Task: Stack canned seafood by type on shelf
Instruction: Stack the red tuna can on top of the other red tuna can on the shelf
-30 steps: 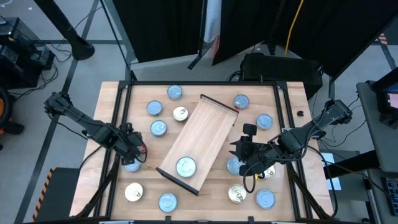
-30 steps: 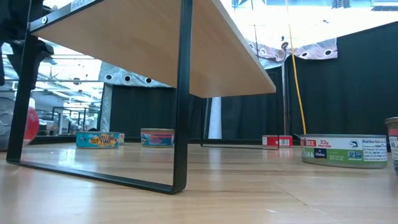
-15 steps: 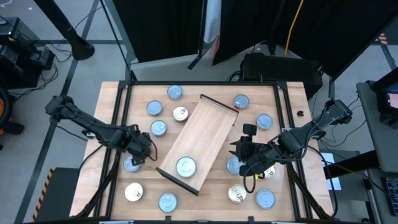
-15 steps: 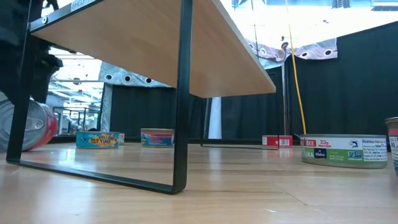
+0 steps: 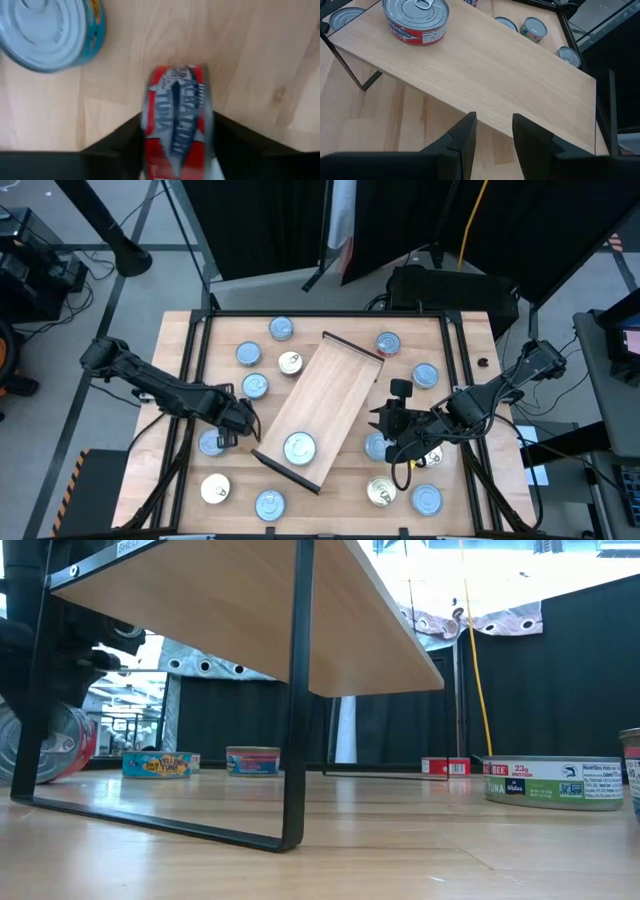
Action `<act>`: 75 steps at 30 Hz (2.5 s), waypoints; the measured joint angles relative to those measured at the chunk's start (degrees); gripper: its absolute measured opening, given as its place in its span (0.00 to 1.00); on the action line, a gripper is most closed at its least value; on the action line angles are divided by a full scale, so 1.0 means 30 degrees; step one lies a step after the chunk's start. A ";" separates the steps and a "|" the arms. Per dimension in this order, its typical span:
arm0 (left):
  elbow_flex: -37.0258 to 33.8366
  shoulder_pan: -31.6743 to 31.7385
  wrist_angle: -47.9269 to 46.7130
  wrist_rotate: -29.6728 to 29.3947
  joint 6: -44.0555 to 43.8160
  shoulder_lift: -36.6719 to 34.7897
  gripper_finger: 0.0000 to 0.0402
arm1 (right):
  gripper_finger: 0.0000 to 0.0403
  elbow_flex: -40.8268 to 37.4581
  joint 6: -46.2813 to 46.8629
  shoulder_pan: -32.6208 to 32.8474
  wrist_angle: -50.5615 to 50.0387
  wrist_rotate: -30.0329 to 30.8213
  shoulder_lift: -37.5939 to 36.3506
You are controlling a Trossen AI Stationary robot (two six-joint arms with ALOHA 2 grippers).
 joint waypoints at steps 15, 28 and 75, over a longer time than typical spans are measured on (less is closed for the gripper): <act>0.7380 -0.0631 -0.7108 -0.1380 -0.3482 -0.3094 0.34 | 0.29 0.0000 -0.0560 -0.0020 0.0448 0.0209 0.0007; 0.9908 -0.0867 0.8605 0.2971 0.2230 -0.3511 0.34 | 0.29 0.0000 -0.3349 -0.0058 0.2750 0.0608 0.0007; 0.9908 0.4497 0.9594 1.1997 0.0584 0.4095 0.46 | 0.29 -0.0007 -0.1584 -0.0007 0.0000 0.0503 0.0015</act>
